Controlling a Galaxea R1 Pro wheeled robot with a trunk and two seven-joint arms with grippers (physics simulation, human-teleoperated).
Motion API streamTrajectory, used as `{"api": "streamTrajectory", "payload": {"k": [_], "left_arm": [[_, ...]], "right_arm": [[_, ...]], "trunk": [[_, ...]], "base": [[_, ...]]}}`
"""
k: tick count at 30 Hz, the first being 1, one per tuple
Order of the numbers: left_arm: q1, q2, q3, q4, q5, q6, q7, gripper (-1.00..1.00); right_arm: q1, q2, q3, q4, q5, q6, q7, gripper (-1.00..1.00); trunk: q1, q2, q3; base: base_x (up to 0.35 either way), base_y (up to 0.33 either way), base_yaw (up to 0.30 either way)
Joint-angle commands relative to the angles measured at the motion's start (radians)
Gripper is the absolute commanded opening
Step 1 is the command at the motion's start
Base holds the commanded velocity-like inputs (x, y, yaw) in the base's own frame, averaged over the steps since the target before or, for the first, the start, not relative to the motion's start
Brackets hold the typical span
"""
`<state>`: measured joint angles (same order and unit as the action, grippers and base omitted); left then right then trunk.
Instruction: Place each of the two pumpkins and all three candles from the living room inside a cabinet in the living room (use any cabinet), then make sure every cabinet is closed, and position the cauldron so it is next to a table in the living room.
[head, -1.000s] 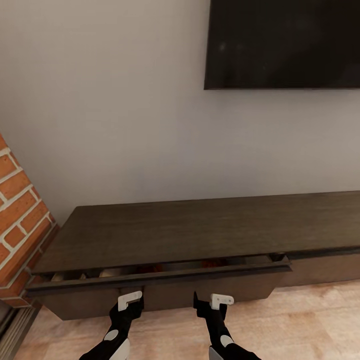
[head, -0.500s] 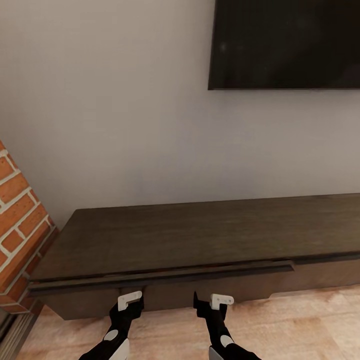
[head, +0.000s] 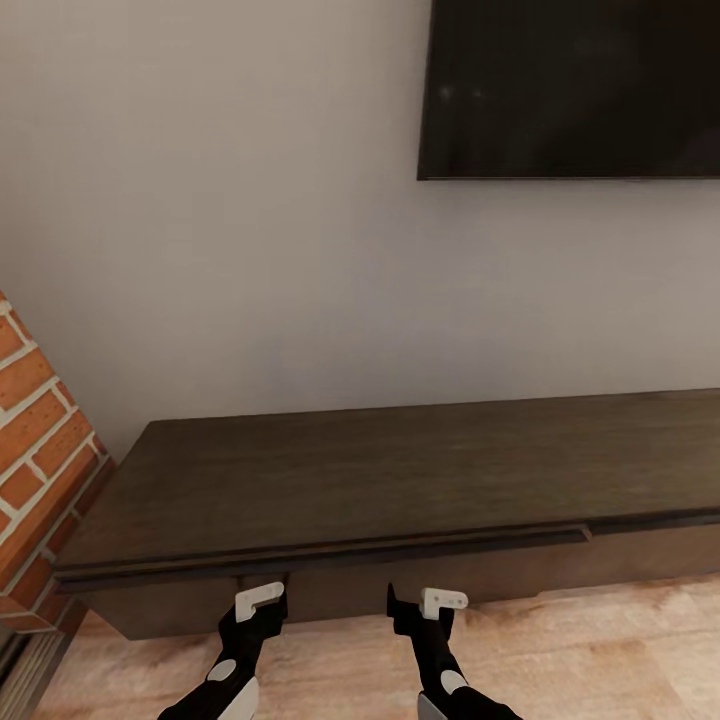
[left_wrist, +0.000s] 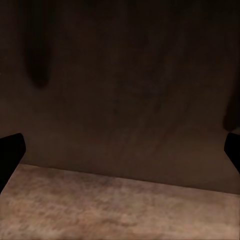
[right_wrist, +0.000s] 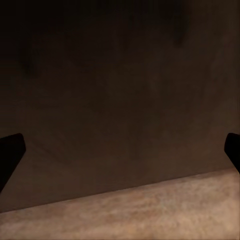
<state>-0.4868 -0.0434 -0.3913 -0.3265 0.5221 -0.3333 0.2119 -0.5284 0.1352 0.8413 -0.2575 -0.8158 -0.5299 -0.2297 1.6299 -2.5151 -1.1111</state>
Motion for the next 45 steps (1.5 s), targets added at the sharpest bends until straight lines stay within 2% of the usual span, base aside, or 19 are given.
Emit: {"api": "streamTrajectory", "payload": {"k": [1, 6, 40, 45], "left_arm": [[-0.001, 0.000, -0.008, 0.000, 0.003, -0.004, 0.007, 1.00], [-0.001, 0.000, -0.008, 0.000, 0.003, -0.004, 0.007, 1.00], [-0.001, 0.000, -0.008, 0.000, 0.003, -0.004, 0.007, 1.00], [-0.001, 0.000, -0.008, 0.000, 0.002, -0.004, 0.007, 1.00]], "right_arm": [[-0.001, 0.000, 0.009, 0.000, -0.003, -0.002, -0.008, 1.00], [-0.001, 0.000, 0.009, 0.000, -0.003, -0.002, -0.009, 1.00], [-0.001, -0.001, 0.009, 0.001, -0.008, -0.001, -0.010, 1.00], [-0.001, -0.001, 0.009, 0.001, -0.008, -0.001, -0.010, 1.00]], "trunk": [[0.000, 0.000, -0.001], [0.000, 0.000, -0.001], [0.000, 0.000, -0.001], [0.000, 0.000, -0.001]], "base": [[0.003, 0.000, 0.000], [-0.186, 0.000, 0.000], [-0.330, 0.000, 0.000], [-0.131, 0.000, 0.000]]}}
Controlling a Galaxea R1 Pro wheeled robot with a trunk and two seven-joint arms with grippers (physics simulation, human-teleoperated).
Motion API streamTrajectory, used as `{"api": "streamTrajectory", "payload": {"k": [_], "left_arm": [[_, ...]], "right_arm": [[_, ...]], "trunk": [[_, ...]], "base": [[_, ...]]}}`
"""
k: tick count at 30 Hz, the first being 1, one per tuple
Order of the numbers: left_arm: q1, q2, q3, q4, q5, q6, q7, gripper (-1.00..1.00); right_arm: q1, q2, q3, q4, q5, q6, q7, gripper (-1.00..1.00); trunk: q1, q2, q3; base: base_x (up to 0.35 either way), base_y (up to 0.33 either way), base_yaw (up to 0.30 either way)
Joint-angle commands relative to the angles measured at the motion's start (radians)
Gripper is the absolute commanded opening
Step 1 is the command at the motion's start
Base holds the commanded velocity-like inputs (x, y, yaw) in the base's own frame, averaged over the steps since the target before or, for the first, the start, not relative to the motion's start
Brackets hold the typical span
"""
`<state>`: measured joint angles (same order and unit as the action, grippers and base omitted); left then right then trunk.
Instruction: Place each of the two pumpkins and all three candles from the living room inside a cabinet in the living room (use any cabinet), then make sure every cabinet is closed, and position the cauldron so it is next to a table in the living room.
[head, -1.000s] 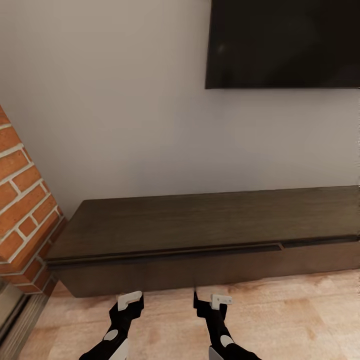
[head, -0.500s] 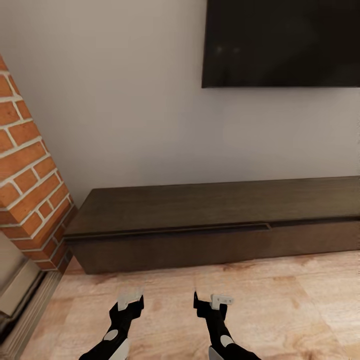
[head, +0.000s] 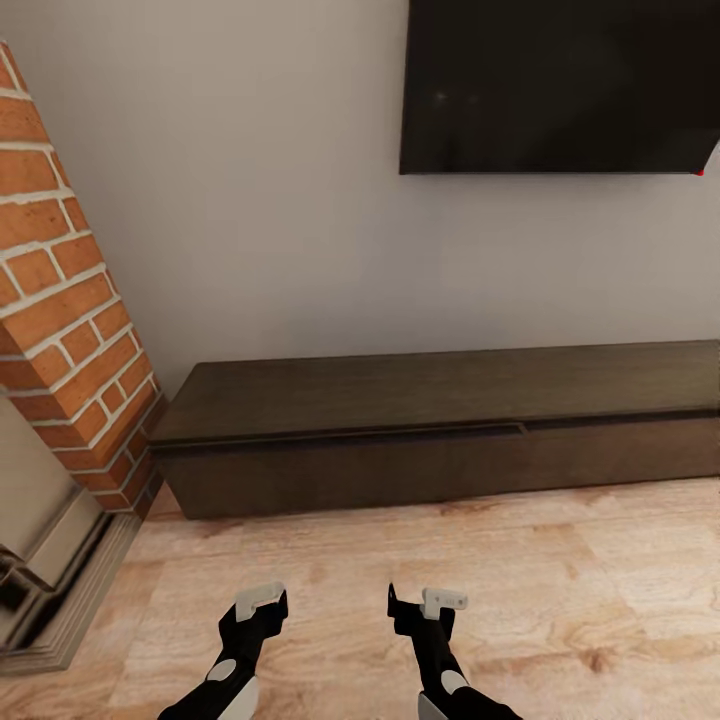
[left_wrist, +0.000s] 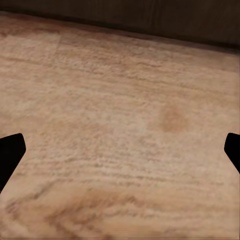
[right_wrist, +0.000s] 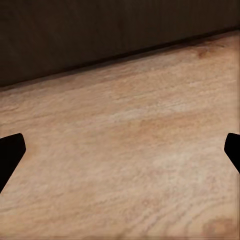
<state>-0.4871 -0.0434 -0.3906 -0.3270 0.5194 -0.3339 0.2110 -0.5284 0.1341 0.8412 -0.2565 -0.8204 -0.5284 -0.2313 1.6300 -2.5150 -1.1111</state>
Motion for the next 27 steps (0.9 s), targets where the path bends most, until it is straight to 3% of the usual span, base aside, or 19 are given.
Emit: {"api": "streamTrajectory", "payload": {"k": [1, 8, 24, 27], "left_arm": [[-0.001, 0.000, -0.008, 0.000, 0.004, -0.004, 0.007, 1.00], [-0.001, 0.000, -0.008, 0.000, 0.006, -0.004, 0.007, 1.00], [-0.001, 0.000, -0.006, 0.000, 0.011, 0.005, 0.007, 1.00], [-0.001, 0.000, -0.007, 0.000, 0.011, 0.005, 0.007, 1.00]], "right_arm": [[-0.001, 0.000, 0.009, 0.000, -0.003, -0.002, -0.008, 1.00], [-0.001, -0.001, 0.009, 0.000, -0.003, -0.002, -0.008, 1.00], [-0.001, -0.005, 0.006, -0.007, -0.007, 0.010, -0.006, 1.00], [-0.001, -0.006, 0.006, -0.006, -0.007, 0.040, -0.007, 1.00]], "trunk": [[0.000, 0.000, -0.001], [0.000, 0.000, -0.001], [-0.008, 0.003, 0.061], [-0.009, 0.004, 0.073]], "base": [[-0.029, 0.000, 0.000], [-0.007, 0.000, 0.000], [0.000, 0.000, 0.000], [0.000, 0.000, 0.000]]}}
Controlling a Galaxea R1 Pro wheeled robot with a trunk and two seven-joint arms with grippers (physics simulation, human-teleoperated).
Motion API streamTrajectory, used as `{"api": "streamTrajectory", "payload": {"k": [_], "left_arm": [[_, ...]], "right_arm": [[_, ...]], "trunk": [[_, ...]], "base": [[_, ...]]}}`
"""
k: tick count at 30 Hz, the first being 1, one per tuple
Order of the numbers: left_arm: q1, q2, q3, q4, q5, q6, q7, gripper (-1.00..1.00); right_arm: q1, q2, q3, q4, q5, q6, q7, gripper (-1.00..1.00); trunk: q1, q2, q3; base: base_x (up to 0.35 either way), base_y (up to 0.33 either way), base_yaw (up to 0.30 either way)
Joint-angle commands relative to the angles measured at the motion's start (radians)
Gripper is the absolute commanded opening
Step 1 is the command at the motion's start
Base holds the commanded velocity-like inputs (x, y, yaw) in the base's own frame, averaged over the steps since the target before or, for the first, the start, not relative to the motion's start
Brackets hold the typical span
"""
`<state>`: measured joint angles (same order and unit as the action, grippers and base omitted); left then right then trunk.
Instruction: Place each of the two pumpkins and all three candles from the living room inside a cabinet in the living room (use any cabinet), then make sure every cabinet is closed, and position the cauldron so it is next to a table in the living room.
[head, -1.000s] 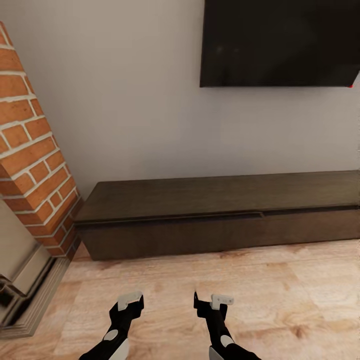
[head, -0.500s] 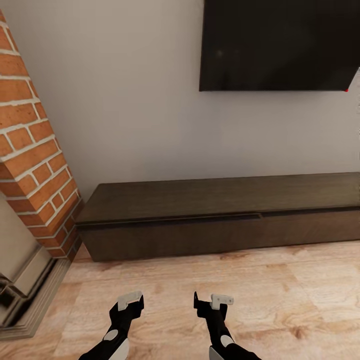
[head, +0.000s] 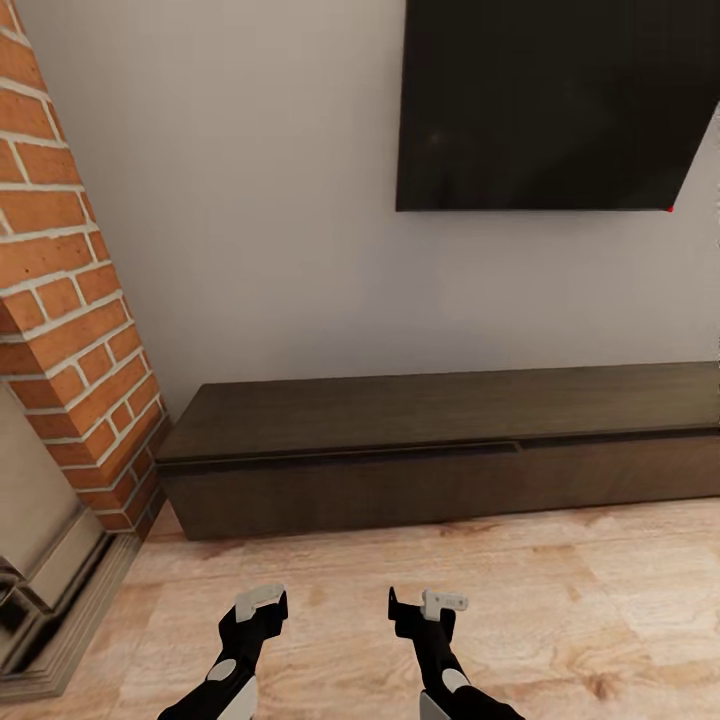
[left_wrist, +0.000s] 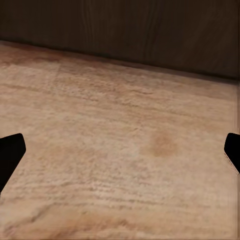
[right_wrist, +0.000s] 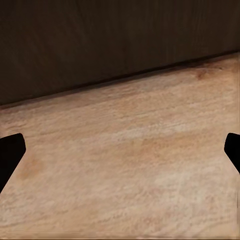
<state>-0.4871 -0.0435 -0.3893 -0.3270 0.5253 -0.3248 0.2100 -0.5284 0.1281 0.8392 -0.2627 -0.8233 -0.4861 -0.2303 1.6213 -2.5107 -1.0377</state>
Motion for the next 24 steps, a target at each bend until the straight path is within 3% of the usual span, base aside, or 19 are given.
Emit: {"api": "streamTrajectory", "payload": {"k": [1, 24], "left_arm": [[-0.001, 0.000, -0.008, 0.000, 0.005, -0.004, 0.007, 1.00], [-0.001, -0.001, -0.010, 0.000, 0.008, 0.001, 0.006, 1.00]], "right_arm": [[-0.001, -0.001, 0.008, -0.004, -0.004, 0.020, -0.007, 1.00], [-0.001, -0.002, 0.006, -0.009, -0.004, 0.052, -0.010, 1.00]], "trunk": [[-0.001, 0.000, 0.003], [-0.011, 0.005, 0.092]], "base": [[0.000, 0.000, 0.000], [0.000, 0.000, 0.000]]}}
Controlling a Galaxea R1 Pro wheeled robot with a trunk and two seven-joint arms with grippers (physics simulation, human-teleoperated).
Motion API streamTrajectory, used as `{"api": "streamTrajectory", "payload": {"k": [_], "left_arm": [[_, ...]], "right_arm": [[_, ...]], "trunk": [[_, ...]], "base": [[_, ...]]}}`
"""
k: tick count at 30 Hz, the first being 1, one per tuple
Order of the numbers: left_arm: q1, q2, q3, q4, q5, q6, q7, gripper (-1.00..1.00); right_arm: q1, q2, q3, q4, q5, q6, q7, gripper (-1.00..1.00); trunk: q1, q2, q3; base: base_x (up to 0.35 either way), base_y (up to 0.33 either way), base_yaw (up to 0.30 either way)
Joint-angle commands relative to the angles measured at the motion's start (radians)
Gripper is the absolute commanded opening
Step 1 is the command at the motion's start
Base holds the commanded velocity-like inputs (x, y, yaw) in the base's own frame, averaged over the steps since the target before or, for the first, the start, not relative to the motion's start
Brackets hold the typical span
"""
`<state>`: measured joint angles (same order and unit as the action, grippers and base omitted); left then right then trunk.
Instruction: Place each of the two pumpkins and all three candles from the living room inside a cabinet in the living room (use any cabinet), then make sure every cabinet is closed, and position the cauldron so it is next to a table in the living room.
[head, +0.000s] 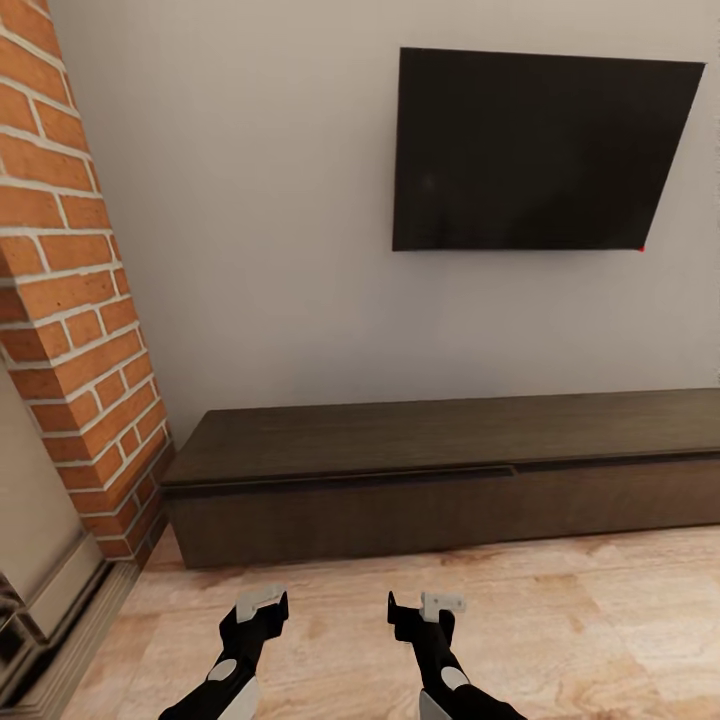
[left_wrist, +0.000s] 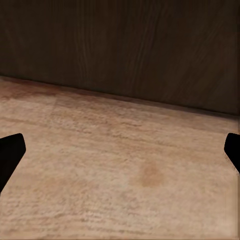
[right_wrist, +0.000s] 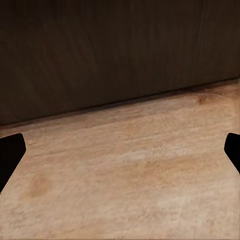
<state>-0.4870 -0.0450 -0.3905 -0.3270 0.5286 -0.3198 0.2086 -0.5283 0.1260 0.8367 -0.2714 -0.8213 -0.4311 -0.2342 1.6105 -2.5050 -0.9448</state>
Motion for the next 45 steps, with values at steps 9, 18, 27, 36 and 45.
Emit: {"api": "streamTrajectory", "payload": {"k": [9, 18, 27, 36, 45], "left_arm": [[-0.001, 0.000, -0.008, 0.000, 0.004, 0.043, 0.008, 1.00], [-0.001, -0.002, -0.007, -0.005, -0.006, 0.041, 0.010, 1.00], [-0.001, -0.004, -0.006, -0.005, -0.009, 0.042, 0.018, 1.00], [-0.001, -0.004, -0.008, -0.003, -0.007, 0.042, 0.023, 1.00], [-0.001, -0.006, -0.007, -0.002, -0.009, 0.042, 0.023, 1.00]], "right_arm": [[-0.001, 0.000, 0.008, 0.007, -0.006, -0.002, -0.007, 1.00], [-0.001, 0.000, 0.008, 0.008, -0.007, 0.000, -0.005, 1.00], [-0.001, 0.000, 0.008, 0.008, -0.007, 0.000, -0.005, 1.00], [-0.001, -0.001, 0.008, 0.006, -0.006, 0.000, -0.005, 1.00], [-0.001, -0.002, 0.008, 0.002, -0.007, -0.001, -0.004, 1.00]], "trunk": [[-0.004, 0.002, 0.034], [-0.004, 0.002, 0.034], [-0.004, 0.002, 0.034], [-0.004, 0.002, 0.034], [-0.004, 0.002, 0.034]], "base": [[0.000, 0.000, 0.000], [0.000, -0.001, -0.024], [0.000, -0.209, -0.250], [0.000, -0.284, -0.168], [0.002, -0.286, -0.018]]}}
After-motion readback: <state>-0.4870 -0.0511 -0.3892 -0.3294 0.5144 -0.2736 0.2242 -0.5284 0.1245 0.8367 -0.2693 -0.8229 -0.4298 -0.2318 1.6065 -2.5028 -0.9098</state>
